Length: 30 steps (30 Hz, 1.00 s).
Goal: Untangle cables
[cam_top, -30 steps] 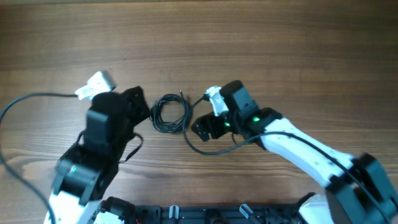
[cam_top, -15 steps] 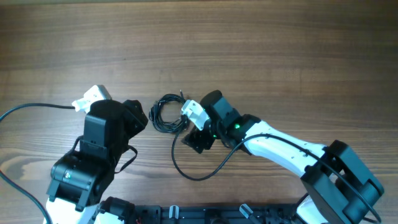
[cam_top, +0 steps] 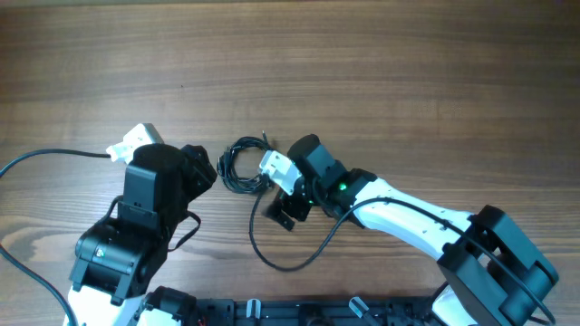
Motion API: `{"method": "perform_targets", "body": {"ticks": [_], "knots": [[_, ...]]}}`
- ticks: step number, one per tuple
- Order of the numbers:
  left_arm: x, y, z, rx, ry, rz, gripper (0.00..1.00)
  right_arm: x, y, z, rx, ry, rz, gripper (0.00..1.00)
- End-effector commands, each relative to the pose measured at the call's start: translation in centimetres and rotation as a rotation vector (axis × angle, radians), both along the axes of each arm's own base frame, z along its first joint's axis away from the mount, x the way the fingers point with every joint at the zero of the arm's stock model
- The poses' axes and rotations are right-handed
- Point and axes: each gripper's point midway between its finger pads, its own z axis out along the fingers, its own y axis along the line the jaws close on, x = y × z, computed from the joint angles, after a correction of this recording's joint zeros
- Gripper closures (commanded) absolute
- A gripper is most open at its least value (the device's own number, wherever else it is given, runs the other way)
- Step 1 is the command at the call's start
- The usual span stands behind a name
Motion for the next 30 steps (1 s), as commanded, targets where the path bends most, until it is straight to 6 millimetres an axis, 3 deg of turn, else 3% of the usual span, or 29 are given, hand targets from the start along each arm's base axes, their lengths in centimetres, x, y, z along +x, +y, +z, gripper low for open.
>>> {"method": "perform_targets", "body": {"ticks": [1,5,11,20,30], "knots": [[0.2,0.0,0.5,0.005,-0.015,-0.008,0.39,-1.3,0.0,-0.4,-0.040,-0.191,0.343,0.02],[0.1,0.0,0.5,0.005,-0.011,-0.010,0.38,-1.3,0.2,-0.3,-0.049,-0.308,0.486,0.00],[0.3,-0.1,0.4,0.004,-0.012,-0.010,0.38,-1.0,2.9,1.5,0.106,-0.353,0.502,0.00],[0.4,-0.1,0.5,0.004,-0.015,-0.010,0.37,-0.7,3.2,-2.1,0.092,-0.274,0.469,0.01],[0.4,-0.3,0.5,-0.002,-0.015,-0.016,0.37,0.2,4.1,-2.7,0.119,-0.283,0.428,0.04]]}}
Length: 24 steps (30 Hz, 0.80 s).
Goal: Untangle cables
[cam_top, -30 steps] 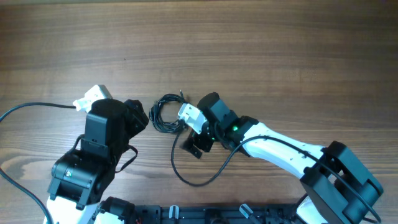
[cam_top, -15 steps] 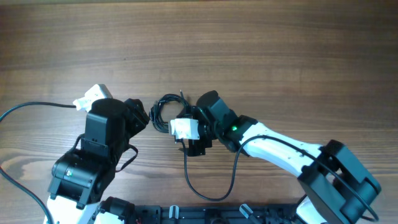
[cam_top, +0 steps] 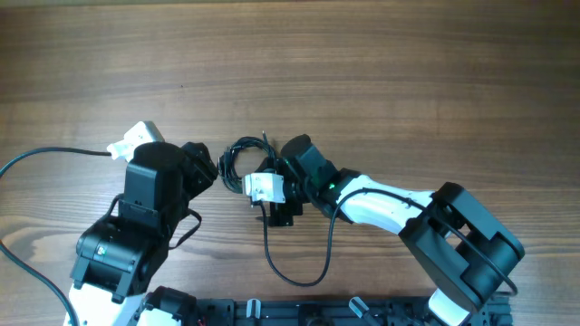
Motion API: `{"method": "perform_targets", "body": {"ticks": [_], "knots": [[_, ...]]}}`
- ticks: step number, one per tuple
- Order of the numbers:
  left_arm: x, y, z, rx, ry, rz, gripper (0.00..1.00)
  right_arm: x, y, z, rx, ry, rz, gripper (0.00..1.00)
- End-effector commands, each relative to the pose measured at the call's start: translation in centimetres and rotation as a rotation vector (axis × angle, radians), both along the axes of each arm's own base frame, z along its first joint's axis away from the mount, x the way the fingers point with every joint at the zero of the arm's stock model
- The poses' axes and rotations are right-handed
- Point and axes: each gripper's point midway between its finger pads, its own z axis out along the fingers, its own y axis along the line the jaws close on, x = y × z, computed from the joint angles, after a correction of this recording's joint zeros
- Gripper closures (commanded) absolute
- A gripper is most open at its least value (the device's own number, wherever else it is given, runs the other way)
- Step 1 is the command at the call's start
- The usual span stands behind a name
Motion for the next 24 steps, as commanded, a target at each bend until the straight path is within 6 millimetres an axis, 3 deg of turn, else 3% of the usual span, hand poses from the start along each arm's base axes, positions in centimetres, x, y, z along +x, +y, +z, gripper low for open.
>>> {"method": "perform_targets", "body": {"ticks": [1,6,12,13,16,19,24], "knots": [[0.1,-0.1,0.4,0.001,-0.010,-0.015,0.37,-0.5,0.2,-1.4,-0.005,0.046,0.002,0.06],[0.1,-0.1,0.4,0.000,-0.010,-0.015,0.37,-0.4,0.3,-2.9,-0.013,0.077,-0.019,0.07],[0.1,-0.2,0.4,-0.004,-0.006,-0.020,0.37,0.7,-0.1,-4.2,-0.013,0.115,-0.089,0.17],[0.1,-0.3,0.4,-0.004,-0.006,-0.021,0.37,0.9,-0.3,-4.3,-0.014,0.124,-0.101,0.21],[0.0,-0.3,0.4,-0.004,-0.004,-0.021,0.37,1.2,-0.7,-4.6,-0.018,0.154,-0.135,0.46],[0.0,-0.4,0.4,-0.009,-0.003,-0.026,0.37,1.5,-1.1,-4.8,-0.021,0.186,-0.170,0.95],[0.0,-0.4,0.3,-0.010,-0.002,-0.029,0.37,2.0,-0.7,-4.0,0.016,0.254,-0.258,0.96]]}}
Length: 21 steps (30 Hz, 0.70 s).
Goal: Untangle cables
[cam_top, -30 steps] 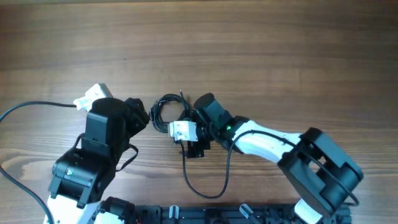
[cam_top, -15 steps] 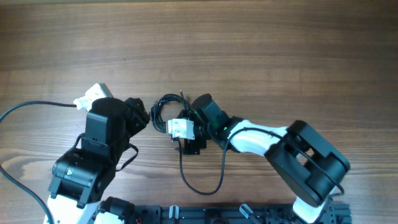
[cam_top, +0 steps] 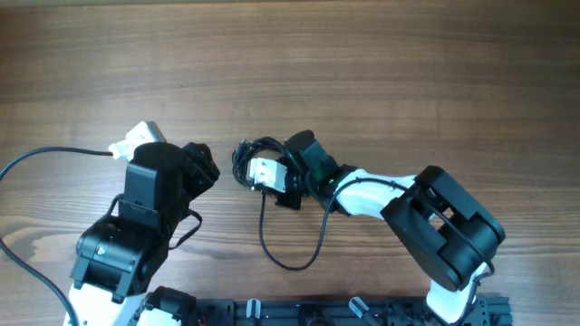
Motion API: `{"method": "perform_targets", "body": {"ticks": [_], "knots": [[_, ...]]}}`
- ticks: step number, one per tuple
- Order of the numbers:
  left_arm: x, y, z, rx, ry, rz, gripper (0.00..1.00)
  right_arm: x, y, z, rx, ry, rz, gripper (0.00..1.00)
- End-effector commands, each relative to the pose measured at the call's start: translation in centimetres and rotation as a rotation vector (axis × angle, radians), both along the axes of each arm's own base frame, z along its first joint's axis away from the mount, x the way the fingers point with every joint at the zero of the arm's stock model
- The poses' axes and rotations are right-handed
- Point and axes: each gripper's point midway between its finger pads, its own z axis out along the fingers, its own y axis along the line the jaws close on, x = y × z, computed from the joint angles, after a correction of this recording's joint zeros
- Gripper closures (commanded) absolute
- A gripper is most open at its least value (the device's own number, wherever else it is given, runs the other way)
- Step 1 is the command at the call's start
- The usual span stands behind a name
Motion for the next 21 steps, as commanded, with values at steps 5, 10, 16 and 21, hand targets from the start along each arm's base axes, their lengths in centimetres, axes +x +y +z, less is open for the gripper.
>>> {"method": "perform_targets", "body": {"ticks": [5,10,16,21], "knots": [[0.1,-0.1,0.4,0.004,-0.005,-0.013,0.36,-0.6,1.0,3.7,0.120,0.140,-0.072,0.96],[-0.1,0.0,0.0,0.009,0.011,-0.014,0.35,-0.5,1.2,11.1,0.239,0.110,-0.110,0.96],[-0.2,-0.7,-0.3,-0.013,0.032,-0.042,0.34,-1.7,-0.3,17.5,0.303,0.051,-0.127,0.96],[-0.2,-3.2,-0.7,-0.048,0.056,-0.193,0.36,-0.8,-2.6,18.4,0.241,-0.012,-0.248,0.96]]}}
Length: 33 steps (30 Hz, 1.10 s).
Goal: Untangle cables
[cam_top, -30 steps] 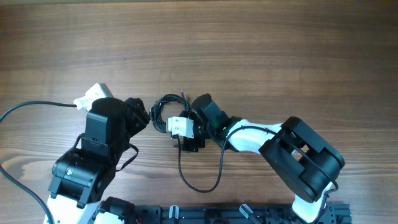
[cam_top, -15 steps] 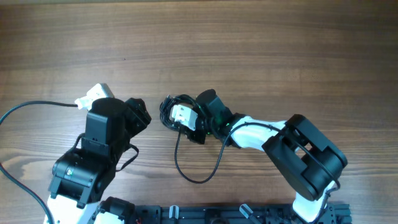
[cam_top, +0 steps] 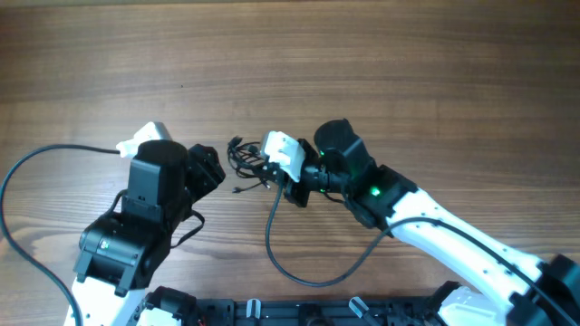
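Observation:
A small tangle of thin black cable (cam_top: 246,159) lies on the wooden table between the two arms, with one loose end (cam_top: 237,189) trailing toward the front. My right gripper (cam_top: 269,168) sits at the tangle's right edge, mostly hidden under its white wrist camera, and seems shut on the strands. My left gripper (cam_top: 214,170) points at the tangle from the left with a small gap between them. Its jaws are too dark to read.
The left arm's own black lead (cam_top: 54,154) loops out to the left edge. The right arm's lead (cam_top: 308,272) hangs in a loop near the front. A black rail (cam_top: 272,312) runs along the front edge of the wooden table (cam_top: 362,63).
The right arm has swung out to the right and its gripper now sits slightly lower. The cable bundle looks smaller and more pulled out. The left gripper has shifted a little right.
At first the cable lay as a round coil with my right gripper just to its right. My right gripper was then lower at the coil's front, then up against the bundle. Now the coil shape is gone and the strands are drawn out.

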Motion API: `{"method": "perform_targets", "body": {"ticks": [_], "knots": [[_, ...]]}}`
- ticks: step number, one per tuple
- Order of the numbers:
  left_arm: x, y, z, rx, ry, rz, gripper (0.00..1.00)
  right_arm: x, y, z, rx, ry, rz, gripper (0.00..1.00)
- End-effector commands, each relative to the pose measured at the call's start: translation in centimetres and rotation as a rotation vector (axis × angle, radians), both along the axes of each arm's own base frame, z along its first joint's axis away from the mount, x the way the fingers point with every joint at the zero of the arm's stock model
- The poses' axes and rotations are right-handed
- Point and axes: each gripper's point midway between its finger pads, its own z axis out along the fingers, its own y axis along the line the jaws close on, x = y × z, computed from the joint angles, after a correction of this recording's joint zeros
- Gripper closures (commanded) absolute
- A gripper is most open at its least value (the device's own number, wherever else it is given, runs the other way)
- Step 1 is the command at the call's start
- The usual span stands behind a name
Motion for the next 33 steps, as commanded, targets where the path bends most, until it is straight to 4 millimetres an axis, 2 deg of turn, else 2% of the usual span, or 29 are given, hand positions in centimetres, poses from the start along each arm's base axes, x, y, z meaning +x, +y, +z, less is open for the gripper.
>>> {"method": "perform_targets", "body": {"ticks": [1,4,7,10,13,17,24,28,31,33], "knots": [[0.1,-3.1,0.0,-0.037,0.010,-0.211,0.36,1.2,-1.8,0.7,-0.050,-0.031,-0.126,0.96],[0.4,-3.7,-0.5,-0.021,0.027,-0.257,0.35,1.4,-2.1,1.2,-0.049,-0.045,-0.144,0.96],[0.8,-3.8,-1.4,-0.015,0.057,-0.257,0.34,1.3,-2.2,2.9,-0.011,-0.078,-0.147,0.96],[1.1,-4.4,-1.8,-0.034,0.073,-0.276,0.38,1.0,-2.4,5.1,0.037,-0.125,-0.149,0.96],[1.6,-6.5,-0.8,-0.087,0.021,-0.387,0.37,0.6,-3.0,8.6,0.108,-0.198,-0.159,0.96],[2.4,-7.0,0.3,-0.099,-0.037,-0.404,0.37,0.0,-4.1,11.2,0.152,-0.253,-0.185,0.96],[2.3,-9.1,1.7,-0.126,-0.106,-0.516,0.35,-0.9,-4.9,12.5,0.169,-0.268,-0.185,0.96],[2.4,-10.2,2.5,-0.135,-0.148,-0.551,0.33,-1.0,-5.0,12.0,0.153,-0.253,-0.184,0.96],[2.0,-11.9,3.6,-0.165,-0.193,-0.615,0.31,-1.1,-5.1,11.2,0.130,-0.231,-0.183,0.96],[1.8,-12.7,4.0,-0.169,-0.212,-0.640,0.35,-1.2,-5.1,11.0,0.124,-0.226,-0.183,0.96]]}}
